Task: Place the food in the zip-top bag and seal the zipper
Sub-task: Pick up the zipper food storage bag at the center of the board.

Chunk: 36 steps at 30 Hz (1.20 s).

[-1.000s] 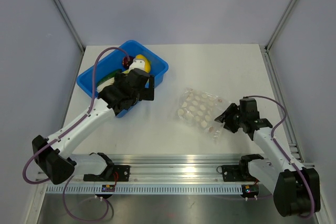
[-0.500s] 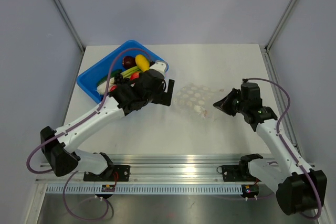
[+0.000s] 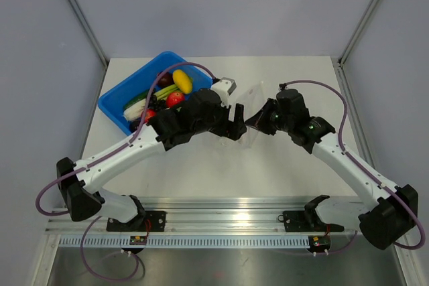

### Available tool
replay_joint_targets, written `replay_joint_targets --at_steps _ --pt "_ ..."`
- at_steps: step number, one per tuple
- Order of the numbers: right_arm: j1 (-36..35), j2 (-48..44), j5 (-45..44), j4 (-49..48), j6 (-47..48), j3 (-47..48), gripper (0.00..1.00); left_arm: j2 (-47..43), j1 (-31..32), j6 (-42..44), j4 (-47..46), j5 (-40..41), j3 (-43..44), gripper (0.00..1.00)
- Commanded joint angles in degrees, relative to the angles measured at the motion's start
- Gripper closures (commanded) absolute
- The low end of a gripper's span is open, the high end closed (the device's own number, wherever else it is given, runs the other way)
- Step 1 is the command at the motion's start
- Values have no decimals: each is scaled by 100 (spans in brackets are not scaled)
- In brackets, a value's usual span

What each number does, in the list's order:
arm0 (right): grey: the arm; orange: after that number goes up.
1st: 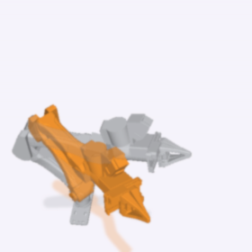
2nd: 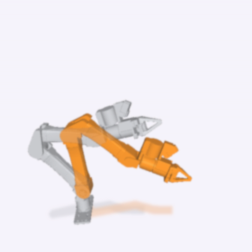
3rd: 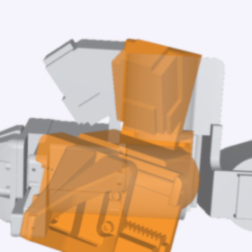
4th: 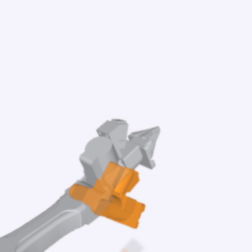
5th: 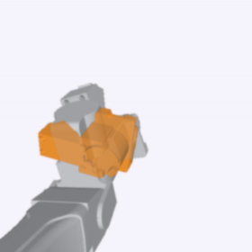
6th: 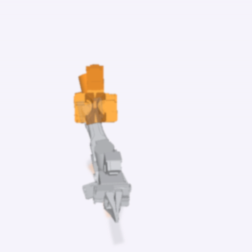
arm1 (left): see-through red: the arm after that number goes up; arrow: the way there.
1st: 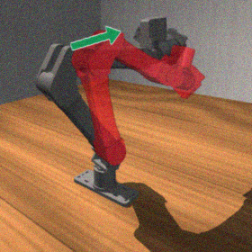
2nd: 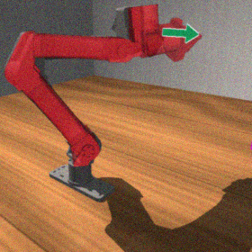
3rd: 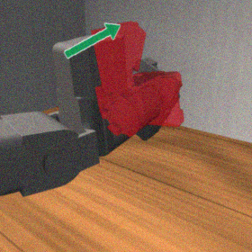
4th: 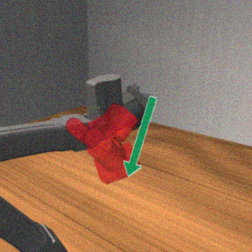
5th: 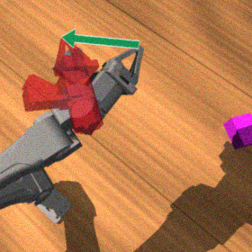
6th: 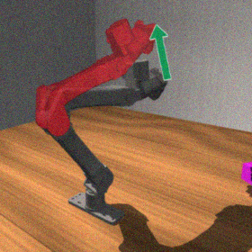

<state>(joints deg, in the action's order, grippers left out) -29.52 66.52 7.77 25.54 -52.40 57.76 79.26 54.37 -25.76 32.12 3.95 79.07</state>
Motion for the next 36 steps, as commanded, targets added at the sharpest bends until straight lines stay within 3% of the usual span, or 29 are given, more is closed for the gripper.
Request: replay_joint_targets --at_steps 1,12,19,23,29,35,36 --pt "-194 54 -206 -216 -209 297 100 107 -5 -351 -443 -281 118 16" --pt "-362 80 -267 -321 -815 298 100 10 38 -711 -758 -105 -453 20" --pt "-362 89 -188 -348 -1018 271 100 159 232 -711 -751 202 -559 31" --pt "-362 63 -188 -374 -1044 227 100 160 390 -702 -733 906 -524 42" --pt "-362 28 -171 -366 -1053 245 100 414 382 -667 -619 1056 -340 51" --pt "-362 -87 -267 -278 -1071 201 100 406 390 -711 -707 1143 -410 81" --pt "-362 -95 -276 -243 -1053 218 100 414 390 -720 -698 1196 -384 92"
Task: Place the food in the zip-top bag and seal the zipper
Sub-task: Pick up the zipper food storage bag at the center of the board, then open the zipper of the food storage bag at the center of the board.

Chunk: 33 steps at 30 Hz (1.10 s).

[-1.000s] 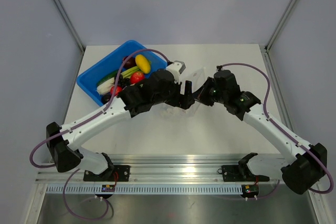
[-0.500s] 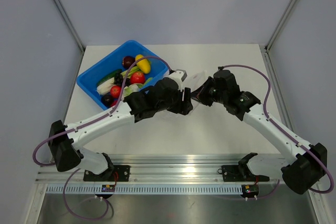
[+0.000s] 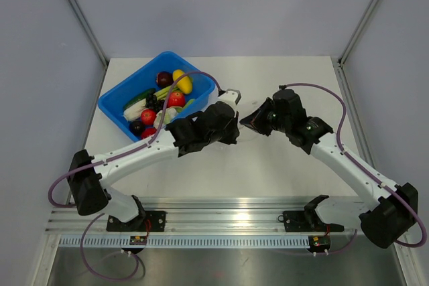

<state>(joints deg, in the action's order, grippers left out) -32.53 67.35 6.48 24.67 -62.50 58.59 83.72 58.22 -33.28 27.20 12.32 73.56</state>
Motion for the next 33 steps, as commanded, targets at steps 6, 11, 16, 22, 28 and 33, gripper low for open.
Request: replay_joint_targets --at_steps 6,11,16,22,28,33 --pt "-51 -301 -384 161 194 302 56 -40 -47 32 -119 264 299 100" --pt "-60 -660 -1330 1302 800 959 51 -250 -319 -187 -259 -177 124 100" --pt "115 -1162 -2108 2270 977 893 34 -453 -425 -293 -303 -168 0 100" --pt "652 -1462 -450 1150 381 -573 28 -497 -434 -320 -347 -221 1 100" --pt "757 -1190 248 -91 54 -1174 27 -541 -434 -276 -277 -230 -52 100" --pt "819 -909 485 -585 -52 -1271 27 -594 -443 -284 -268 -168 -114 100"
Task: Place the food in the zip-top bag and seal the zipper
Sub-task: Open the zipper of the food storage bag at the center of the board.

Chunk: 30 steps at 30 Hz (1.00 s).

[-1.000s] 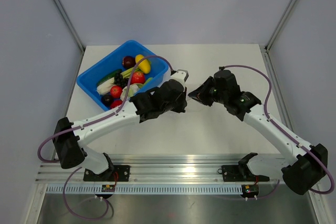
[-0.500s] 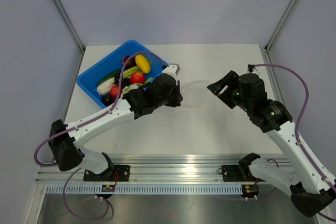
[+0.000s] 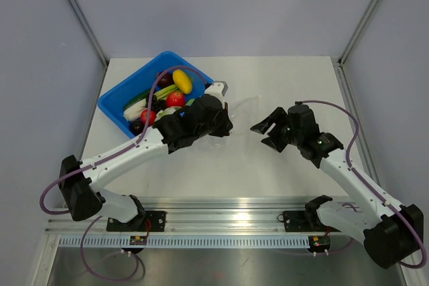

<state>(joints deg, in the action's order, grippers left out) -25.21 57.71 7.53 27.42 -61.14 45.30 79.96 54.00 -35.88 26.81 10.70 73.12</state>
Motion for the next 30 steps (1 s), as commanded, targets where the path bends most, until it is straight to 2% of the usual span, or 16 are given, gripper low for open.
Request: replay_joint_targets --at_steps 1,9,11,12,15,16,20,23,24,26,30 --pt "104 178 424 -957 -222 58 27 -218 -21 -24 -229 -15 -70 100" --pt "139 609 661 -1607 -512 -223 33 -271 -21 -7 -290 -86 -132 100" --pt "139 592 653 -1617 -486 -232 38 -271 -21 -7 -264 -77 -123 100" --pt "131 609 584 -1565 -416 -197 49 -297 -21 -7 -264 -59 -123 100" --pt "139 644 504 -1433 -276 -136 68 -306 -21 10 -273 -50 -105 100" --pt "131 688 495 -1406 -240 -109 80 -297 -21 28 -290 -59 -79 100" --pt "131 820 399 -1108 137 241 100 -315 -21 116 -246 -85 -44 96" --pt "131 794 57 -451 698 742 100 -367 -21 230 -229 -86 -18 51" --pt "131 733 -153 -344 814 1005 100 -385 -21 291 -194 -94 0 22" --pt "131 680 -348 -80 1060 1313 100 -403 -21 344 -123 -77 157 4" --pt "96 759 -515 684 1754 2305 100 -227 -21 529 157 -86 606 4"
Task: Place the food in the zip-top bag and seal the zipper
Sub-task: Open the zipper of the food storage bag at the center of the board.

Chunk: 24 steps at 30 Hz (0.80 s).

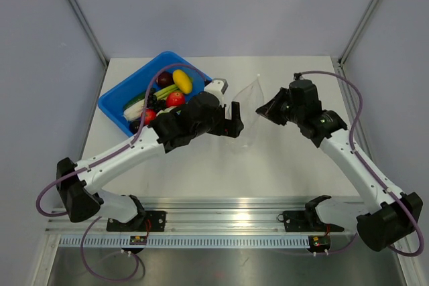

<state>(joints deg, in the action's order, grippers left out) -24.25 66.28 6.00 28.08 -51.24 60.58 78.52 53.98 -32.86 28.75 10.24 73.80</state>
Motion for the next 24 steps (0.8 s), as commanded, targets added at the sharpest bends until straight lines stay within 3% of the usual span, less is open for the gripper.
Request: replay_joint_targets --at_steps 1,6,16,18,19,22,24 --pt "-88 -28 -415 759 861 928 100 -22 -19 254 7 -66 643 5" --pt "-308 52 -784 1454 1195 1474 100 181 -19 245 -71 -250 899 8" --pt "-352 -256 -626 1552 1257 1088 100 1077 -142 324 60 -356 1347 23" --pt "-352 -308 -626 1666 1257 1027 100 1279 -194 351 113 -400 1391 38" --pt "-361 -335 -618 1718 1275 1000 100 1349 -203 351 157 -435 1426 64" --pt "-352 -388 -950 1956 1362 930 100 1447 -221 351 157 -610 1453 100" --pt "-352 -379 -1283 2105 1424 921 100 1403 -238 298 -44 -786 1313 100"
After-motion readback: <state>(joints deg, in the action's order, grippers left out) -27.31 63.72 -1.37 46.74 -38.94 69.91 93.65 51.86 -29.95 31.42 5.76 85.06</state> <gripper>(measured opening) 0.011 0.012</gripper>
